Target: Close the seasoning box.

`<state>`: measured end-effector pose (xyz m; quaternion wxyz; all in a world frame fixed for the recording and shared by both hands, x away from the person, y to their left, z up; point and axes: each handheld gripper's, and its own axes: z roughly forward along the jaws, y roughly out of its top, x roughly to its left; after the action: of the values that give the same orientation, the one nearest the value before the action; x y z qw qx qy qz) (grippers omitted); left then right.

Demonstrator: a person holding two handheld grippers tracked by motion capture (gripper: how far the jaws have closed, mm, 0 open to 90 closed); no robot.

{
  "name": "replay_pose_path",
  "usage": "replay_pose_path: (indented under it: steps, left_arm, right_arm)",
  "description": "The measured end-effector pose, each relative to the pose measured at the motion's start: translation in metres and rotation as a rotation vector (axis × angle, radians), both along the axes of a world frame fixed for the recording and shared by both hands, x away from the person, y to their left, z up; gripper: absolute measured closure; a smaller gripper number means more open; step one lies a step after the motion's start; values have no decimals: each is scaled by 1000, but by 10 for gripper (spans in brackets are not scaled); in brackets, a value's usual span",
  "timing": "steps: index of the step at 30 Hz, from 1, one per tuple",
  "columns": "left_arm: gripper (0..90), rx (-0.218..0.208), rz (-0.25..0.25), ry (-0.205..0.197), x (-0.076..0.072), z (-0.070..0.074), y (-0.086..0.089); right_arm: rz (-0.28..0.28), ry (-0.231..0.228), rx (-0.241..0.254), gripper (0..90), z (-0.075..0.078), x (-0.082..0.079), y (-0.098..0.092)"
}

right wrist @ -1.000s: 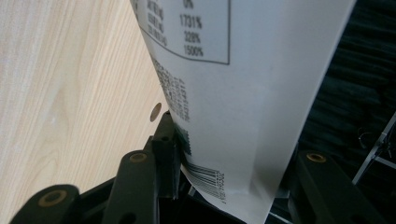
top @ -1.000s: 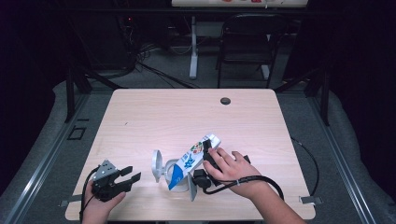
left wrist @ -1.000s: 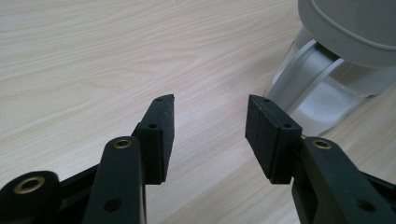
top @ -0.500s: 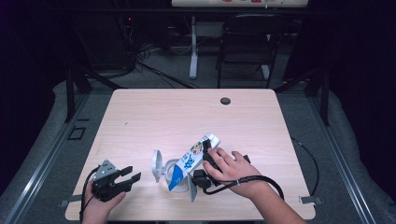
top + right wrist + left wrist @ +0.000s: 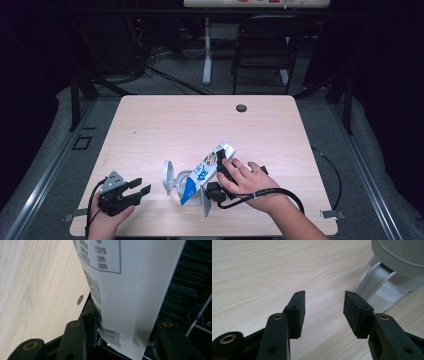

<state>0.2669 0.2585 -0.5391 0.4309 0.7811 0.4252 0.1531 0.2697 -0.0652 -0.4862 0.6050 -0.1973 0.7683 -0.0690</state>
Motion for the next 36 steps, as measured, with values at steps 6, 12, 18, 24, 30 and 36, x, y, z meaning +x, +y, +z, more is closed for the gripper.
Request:
replay_pose_path:
  steps: [6, 12, 18, 24, 30, 36]
  left_arm:
    - [528, 0, 0, 0, 0, 0, 0]
    - [528, 1, 0, -1, 0, 0, 0]
    - [528, 1, 0, -1, 0, 0, 0]
    - [528, 1, 0, -1, 0, 0, 0]
    - [528, 1, 0, -2, 0, 1, 0]
    - [528, 1, 0, -6, 0, 1, 0]
  right_arm:
    - [-2, -8, -9, 591, 1, -1, 1]
    - [-2, -10, -8, 593, 1, 0, 1]
    - [-2, -14, -9, 595, 2, -1, 1]
    - [-1, -16, -9, 596, 2, -1, 1]
    - [-2, -23, -11, 598, 4, -2, 2]
    - [-2, -30, -14, 599, 5, -2, 3]
